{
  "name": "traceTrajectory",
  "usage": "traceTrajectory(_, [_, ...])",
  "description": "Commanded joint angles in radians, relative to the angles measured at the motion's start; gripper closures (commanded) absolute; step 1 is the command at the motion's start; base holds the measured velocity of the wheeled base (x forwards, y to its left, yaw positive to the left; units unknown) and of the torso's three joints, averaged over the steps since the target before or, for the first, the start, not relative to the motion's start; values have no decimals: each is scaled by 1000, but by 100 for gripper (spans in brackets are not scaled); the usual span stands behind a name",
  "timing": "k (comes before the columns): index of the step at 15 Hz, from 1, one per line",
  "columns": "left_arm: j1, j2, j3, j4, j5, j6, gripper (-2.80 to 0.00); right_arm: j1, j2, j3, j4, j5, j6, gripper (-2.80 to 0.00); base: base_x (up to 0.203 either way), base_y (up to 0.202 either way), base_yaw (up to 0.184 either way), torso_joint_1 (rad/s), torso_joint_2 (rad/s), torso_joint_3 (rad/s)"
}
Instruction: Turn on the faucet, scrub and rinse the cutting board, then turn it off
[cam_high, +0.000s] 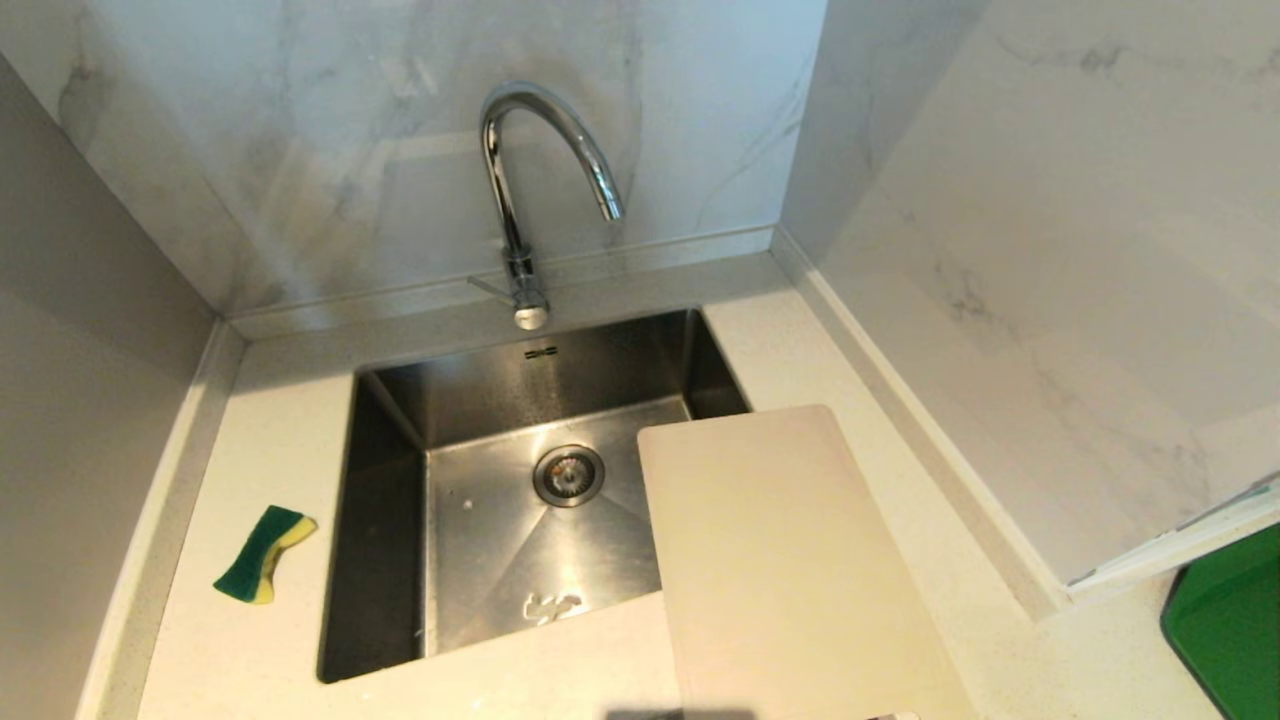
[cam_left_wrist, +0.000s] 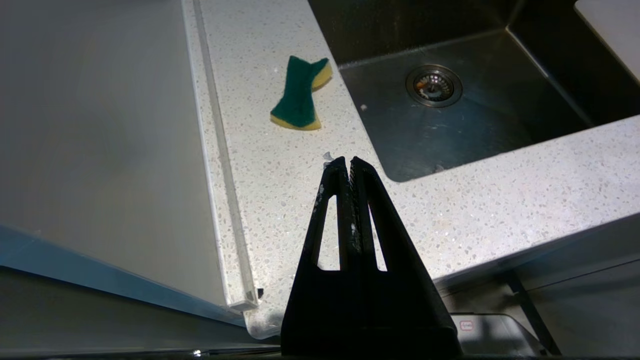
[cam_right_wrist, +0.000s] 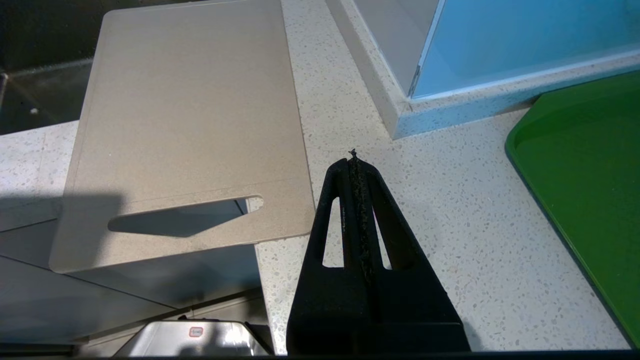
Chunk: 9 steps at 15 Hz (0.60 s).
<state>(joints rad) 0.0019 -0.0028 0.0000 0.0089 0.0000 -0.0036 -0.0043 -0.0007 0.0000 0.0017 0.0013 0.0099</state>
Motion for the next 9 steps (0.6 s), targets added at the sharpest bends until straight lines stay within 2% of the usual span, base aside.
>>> traceTrajectory(1, [0, 1, 2, 0, 0, -3, 0, 0, 1, 1, 0, 0, 1, 0, 0, 0, 0, 0, 0, 0])
traceTrajectory(9, [0, 1, 2, 0, 0, -6, 0, 0, 1, 1, 0, 0, 1, 0, 0, 0, 0, 0, 0, 0])
